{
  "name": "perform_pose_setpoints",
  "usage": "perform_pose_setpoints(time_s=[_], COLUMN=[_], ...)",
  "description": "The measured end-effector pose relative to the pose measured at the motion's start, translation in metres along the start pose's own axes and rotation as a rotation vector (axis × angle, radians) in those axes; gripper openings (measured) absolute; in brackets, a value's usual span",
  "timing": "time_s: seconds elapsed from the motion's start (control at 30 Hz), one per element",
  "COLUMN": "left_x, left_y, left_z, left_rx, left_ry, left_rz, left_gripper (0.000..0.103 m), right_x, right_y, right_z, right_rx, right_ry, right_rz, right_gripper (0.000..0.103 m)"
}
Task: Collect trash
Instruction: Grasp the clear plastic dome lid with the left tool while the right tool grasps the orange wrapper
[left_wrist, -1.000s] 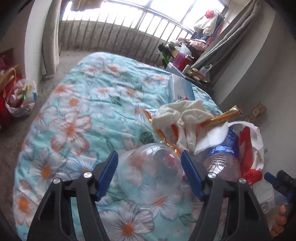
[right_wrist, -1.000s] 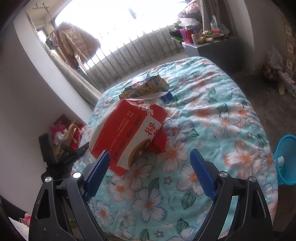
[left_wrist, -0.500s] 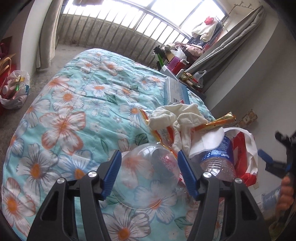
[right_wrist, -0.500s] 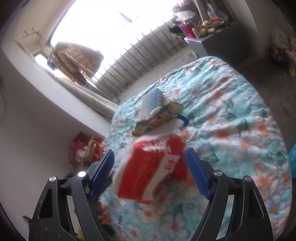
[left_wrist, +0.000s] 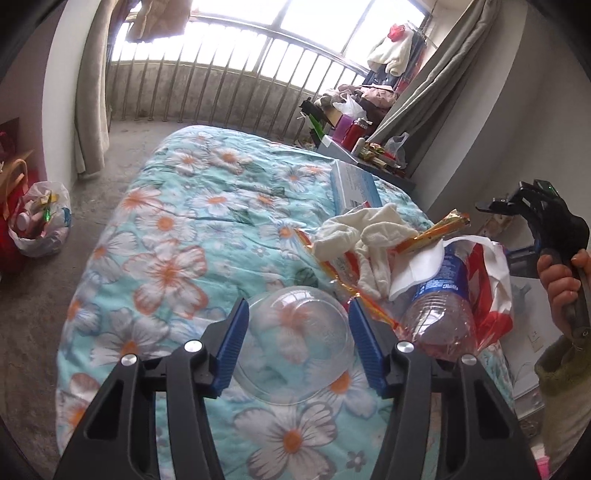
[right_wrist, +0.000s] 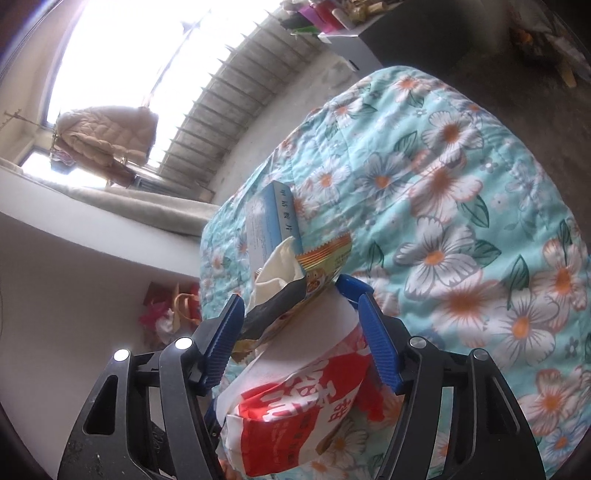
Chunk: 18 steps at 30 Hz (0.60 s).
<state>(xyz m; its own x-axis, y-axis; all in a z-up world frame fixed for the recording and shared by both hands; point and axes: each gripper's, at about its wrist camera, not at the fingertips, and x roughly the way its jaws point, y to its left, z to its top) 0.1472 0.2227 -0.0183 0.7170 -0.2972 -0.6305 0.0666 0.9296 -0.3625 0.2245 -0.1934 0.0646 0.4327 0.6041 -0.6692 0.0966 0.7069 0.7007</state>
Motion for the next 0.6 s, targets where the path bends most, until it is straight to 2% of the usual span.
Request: perform_pose_setpoints(time_s=[0.1, 0.27, 0.33, 0.5, 0.6], left_x=[-0.001, 0.000, 0.000, 0.015, 0.021], left_y=[0.005, 0.005, 0.003, -0.001, 0.000], left_z=[-0.001, 0.000, -0.001, -0.008, -0.011], left_rx=[-0.008, -0.022, -0.019, 0.024, 0.015], left_ry=[-0.003, -0.004, -0.003, 0.054, 0.060], left_rz=[-0.011, -0.010, -0.020, 0.025, 0.019], left_gripper=[0.055, 0.073, 0.074, 0.075, 0.075], right_x=[0.002, -0.004, -0.006, -0.003, 0.000], right_y=[0.000, 0.003, 0.004, 0.003, 0.005], right_z=[0.002, 0.004, 0.005, 0.008, 0.009], right_rx=[0.001, 0.005, 0.003, 0.010, 0.014], right_ry=[0.002, -0.002, -0.004, 0.006, 0.010], right_rz=[-0.004, 0.007, 0.006, -0.001, -0.005], right_gripper=[0.062, 0.062, 0.062, 0.063, 0.063])
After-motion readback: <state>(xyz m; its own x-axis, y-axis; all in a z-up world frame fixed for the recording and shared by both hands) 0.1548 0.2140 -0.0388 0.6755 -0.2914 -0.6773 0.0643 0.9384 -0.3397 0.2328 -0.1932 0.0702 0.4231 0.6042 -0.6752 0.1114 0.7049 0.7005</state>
